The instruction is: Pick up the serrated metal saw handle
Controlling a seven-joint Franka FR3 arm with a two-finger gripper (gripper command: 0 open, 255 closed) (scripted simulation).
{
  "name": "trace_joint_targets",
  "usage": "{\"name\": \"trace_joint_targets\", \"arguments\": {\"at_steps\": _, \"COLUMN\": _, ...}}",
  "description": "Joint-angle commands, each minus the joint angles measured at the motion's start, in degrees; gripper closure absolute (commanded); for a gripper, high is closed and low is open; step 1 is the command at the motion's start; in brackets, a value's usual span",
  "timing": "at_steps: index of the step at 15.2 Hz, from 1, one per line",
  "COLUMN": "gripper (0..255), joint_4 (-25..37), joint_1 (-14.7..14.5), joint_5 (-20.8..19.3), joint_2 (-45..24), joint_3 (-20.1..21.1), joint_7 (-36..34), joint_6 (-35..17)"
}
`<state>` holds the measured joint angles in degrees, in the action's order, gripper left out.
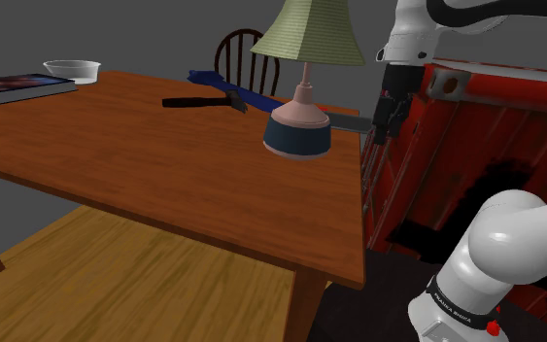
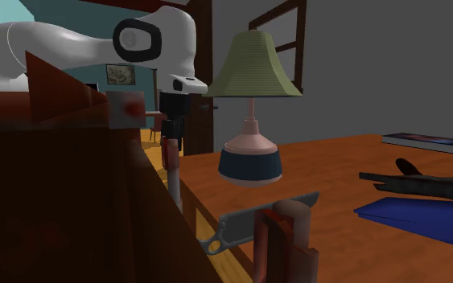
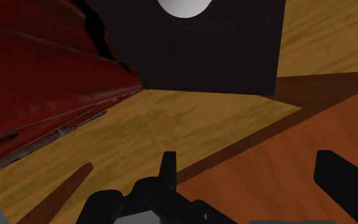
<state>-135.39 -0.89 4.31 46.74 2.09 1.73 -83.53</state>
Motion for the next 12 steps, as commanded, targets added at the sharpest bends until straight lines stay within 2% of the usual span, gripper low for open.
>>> {"name": "trace_joint_targets", "arguments": {"at_steps": 1, "gripper": 0, "joint_4": 0.0, "joint_1": 0.0, "joint_5": 0.0, "joint_2": 0.0, "joint_3": 0.0, "joint_7": 0.0, "joint_6": 0.0}}
{"name": "trace_joint_targets", "arguments": {"at_steps": 7, "gripper": 0, "joint_4": 3.6, "joint_1": 0.2, "joint_5": -6.1, "joint_2": -7.3, "joint_3": -7.0, "joint_7": 12.6, "joint_6": -4.5}}
{"name": "trace_joint_targets", "arguments": {"at_steps": 12, "gripper": 0, "joint_4": 8.9, "joint_1": -0.2, "joint_5": -9.3, "joint_2": -15.1, "joint_3": -12.2, "joint_7": 22.7, "joint_6": -8.2}}
